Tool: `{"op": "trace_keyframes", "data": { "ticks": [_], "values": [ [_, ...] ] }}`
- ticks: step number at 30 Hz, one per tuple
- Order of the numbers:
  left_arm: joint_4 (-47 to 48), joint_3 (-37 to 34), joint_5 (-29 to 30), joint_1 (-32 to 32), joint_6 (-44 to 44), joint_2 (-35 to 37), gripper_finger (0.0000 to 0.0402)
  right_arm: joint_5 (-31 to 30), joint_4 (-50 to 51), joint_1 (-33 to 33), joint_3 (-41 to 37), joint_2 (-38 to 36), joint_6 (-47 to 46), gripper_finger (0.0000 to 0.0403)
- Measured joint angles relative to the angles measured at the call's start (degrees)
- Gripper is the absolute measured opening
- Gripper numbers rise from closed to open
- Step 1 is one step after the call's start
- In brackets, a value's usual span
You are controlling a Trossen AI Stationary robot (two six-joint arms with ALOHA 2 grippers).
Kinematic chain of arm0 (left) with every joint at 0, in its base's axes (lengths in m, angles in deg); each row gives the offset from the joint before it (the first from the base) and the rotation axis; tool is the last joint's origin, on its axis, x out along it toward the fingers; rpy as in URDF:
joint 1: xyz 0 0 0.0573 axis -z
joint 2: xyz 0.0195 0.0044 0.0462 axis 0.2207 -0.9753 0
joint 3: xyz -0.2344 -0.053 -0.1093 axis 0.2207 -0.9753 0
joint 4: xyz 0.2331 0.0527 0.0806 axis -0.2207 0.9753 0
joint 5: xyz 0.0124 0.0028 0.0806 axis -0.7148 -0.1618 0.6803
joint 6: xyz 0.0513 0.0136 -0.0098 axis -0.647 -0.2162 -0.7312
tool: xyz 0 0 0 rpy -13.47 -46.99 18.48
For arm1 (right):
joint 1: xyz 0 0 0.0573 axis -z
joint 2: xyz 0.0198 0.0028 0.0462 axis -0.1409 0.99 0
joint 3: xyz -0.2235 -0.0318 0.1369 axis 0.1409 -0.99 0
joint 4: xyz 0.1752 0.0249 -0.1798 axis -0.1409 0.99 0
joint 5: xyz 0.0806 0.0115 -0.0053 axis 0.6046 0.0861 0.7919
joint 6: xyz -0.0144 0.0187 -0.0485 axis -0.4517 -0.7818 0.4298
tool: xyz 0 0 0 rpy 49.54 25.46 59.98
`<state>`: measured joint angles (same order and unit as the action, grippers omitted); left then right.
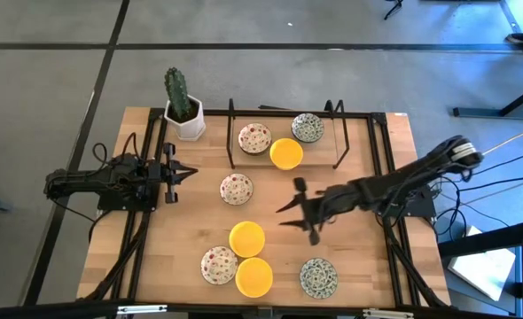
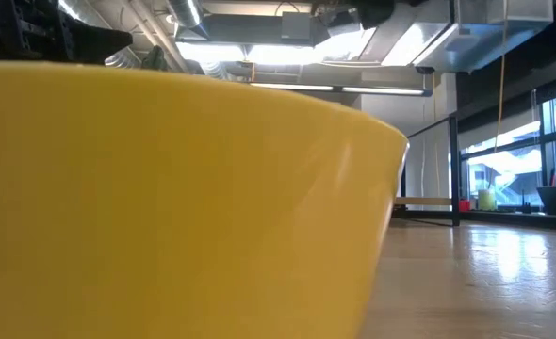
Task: Pick & Place Mini bowls
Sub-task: Stack the yellow bowl on the yellow bowls on the shelf
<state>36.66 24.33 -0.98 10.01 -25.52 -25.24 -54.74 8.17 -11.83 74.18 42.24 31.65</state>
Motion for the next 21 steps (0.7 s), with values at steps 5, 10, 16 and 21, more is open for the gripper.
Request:
{"op": "trace_keyframes", "data": {
  "ticks": [5, 10, 16, 21],
  "values": [
    [-0.01, 0.00, 0.01, 0.00, 0.00, 0.00, 0.0011, 0.08, 2.02, -0.64, 6.40, 8.12, 0.06, 0.0185],
    [0.03, 0.00, 0.01, 0.00, 0.00, -0.01, 0.0013, 1.51, 2.14, -0.64, 8.99, 12.37, 0.19, 0.0192],
    [0.03, 0.00, 0.01, 0.00, 0.00, 0.00, 0.0007, 1.51, 2.12, -0.64, 9.19, 13.24, 0.06, 0.0192],
    [0.03, 0.00, 0.01, 0.00, 0.00, 0.00, 0.0008, 3.33, 2.14, -0.62, 9.19, 13.21, -0.26, 0.0192]
  ]
}}
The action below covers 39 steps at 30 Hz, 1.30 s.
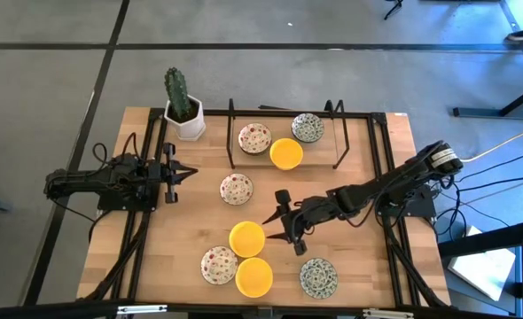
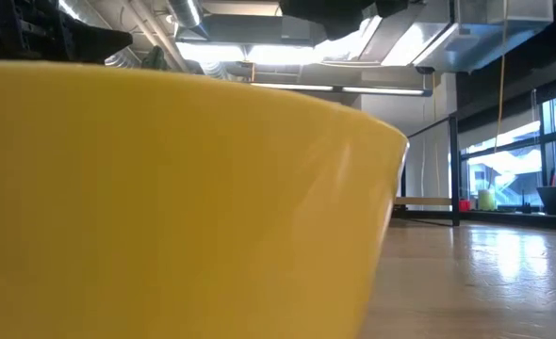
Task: Pick & Place Mini bowls
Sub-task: Stack the yellow bowl on the yellow bowls on the shelf
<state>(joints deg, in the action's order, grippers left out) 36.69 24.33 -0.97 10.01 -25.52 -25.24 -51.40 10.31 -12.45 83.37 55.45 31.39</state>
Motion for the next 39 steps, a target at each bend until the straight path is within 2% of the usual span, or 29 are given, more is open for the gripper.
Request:
{"op": "trace_keyframes", "data": {
  "ticks": [25, 27, 33, 36, 39],
  "values": [
    [0.20, 0.00, 0.02, 0.00, 0.02, -0.01, 0.0009, 0.39, 0.46, 0.00, 0.00, -0.07, -1.16, 0.0192],
    [0.20, 0.00, 0.02, 0.00, 0.02, -0.02, 0.0007, 1.87, 0.46, 0.00, 0.00, -0.07, -1.13, 0.0192],
    [0.20, 0.00, 0.02, 0.00, 0.02, -0.02, 0.0009, 12.05, -1.60, -1.04, 0.00, -0.54, 2.08, 0.0192],
    [0.20, 0.00, 0.02, 0.00, 0.02, -0.02, 0.0011, 11.98, -1.64, -2.91, -0.58, -2.62, 3.77, 0.0192],
    [0.20, 0.00, 0.02, 0.00, 0.02, 0.00, 0.0013, 8.39, -2.53, -5.01, -3.14, -6.58, 4.74, 0.0185]
  ]
}}
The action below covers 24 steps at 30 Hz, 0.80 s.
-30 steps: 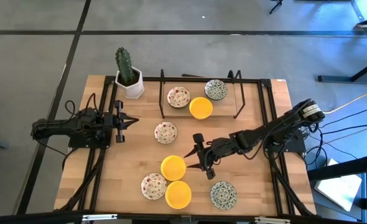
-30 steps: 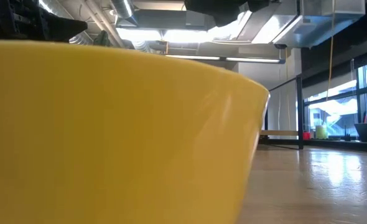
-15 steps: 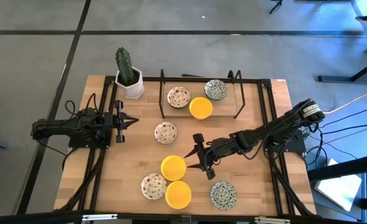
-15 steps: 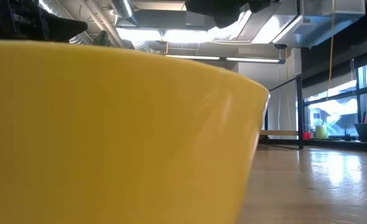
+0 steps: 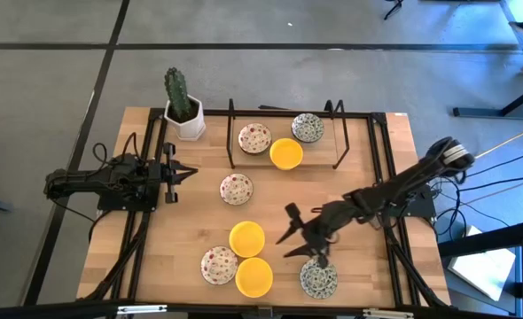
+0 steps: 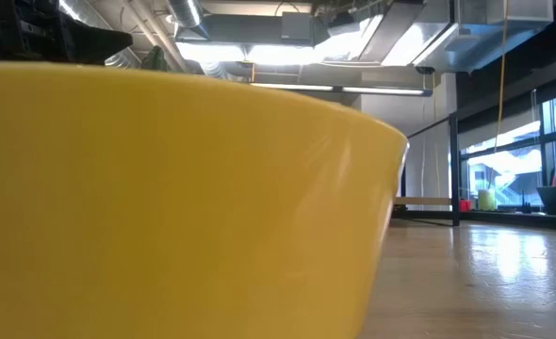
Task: Pick & Place Mini bowls
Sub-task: Stack the yellow bowl on the yellow bowls on the shelf
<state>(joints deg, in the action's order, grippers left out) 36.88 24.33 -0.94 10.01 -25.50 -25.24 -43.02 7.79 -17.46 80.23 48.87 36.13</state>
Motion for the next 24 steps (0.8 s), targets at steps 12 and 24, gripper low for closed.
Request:
{"op": "trace_keyframes", "data": {
  "ticks": [12, 24],
  "values": [
    [0.00, 0.00, 0.04, 0.02, 0.46, -0.02, 0.0007, -16.20, -23.66, -6.33, -24.73, -19.15, -0.14, 0.0124],
    [-0.02, 0.00, 0.13, 0.00, 0.48, 0.00, 0.0005, -18.74, -31.13, -6.51, -29.66, -21.37, 0.11, 0.0079]
  ]
}}
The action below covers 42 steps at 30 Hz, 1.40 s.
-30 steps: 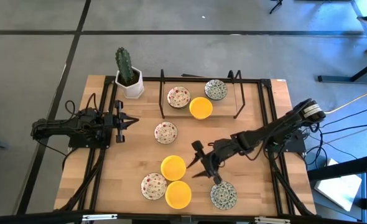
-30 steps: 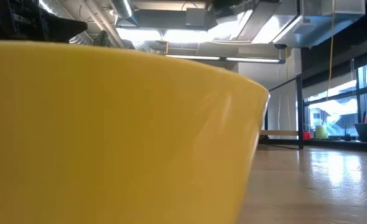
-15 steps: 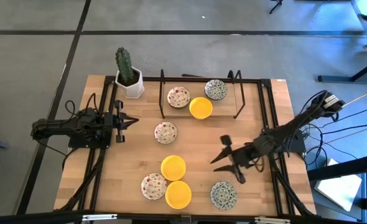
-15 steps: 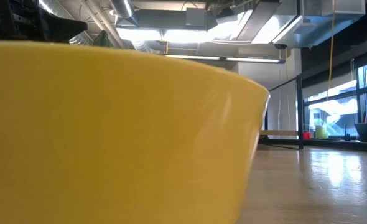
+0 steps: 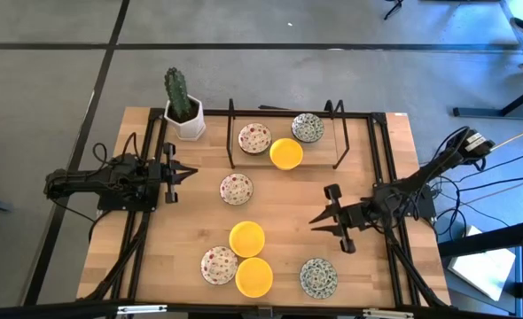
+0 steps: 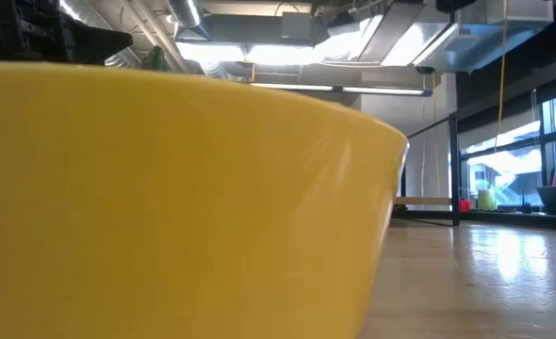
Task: Pick & Place Mini bowls
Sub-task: Stack the yellow bowl on the yellow bowls on the shelf
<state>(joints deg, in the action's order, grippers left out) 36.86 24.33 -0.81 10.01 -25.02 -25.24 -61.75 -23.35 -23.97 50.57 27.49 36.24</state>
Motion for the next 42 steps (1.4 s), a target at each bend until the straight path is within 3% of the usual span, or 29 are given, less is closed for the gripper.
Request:
{"op": "trace_keyframes", "data": {
  "ticks": [34, 39, 42],
  "values": [
    [-0.43, 0.00, 0.38, 0.01, 2.27, -0.01, 0.0005, 0.07, 1.91, 0.00, 0.10, 0.02, -0.10, 0.0067],
    [-0.43, 0.00, 2.23, 0.02, 1.66, -0.01, 0.0002, 2.59, -3.78, 0.00, -1.41, -1.98, 0.77, 0.0058],
    [-0.41, 0.00, 2.38, 0.00, 1.60, -0.01, 0.0002, -0.23, -5.22, 0.00, -4.81, -4.19, 1.09, 0.0039]
  ]
}}
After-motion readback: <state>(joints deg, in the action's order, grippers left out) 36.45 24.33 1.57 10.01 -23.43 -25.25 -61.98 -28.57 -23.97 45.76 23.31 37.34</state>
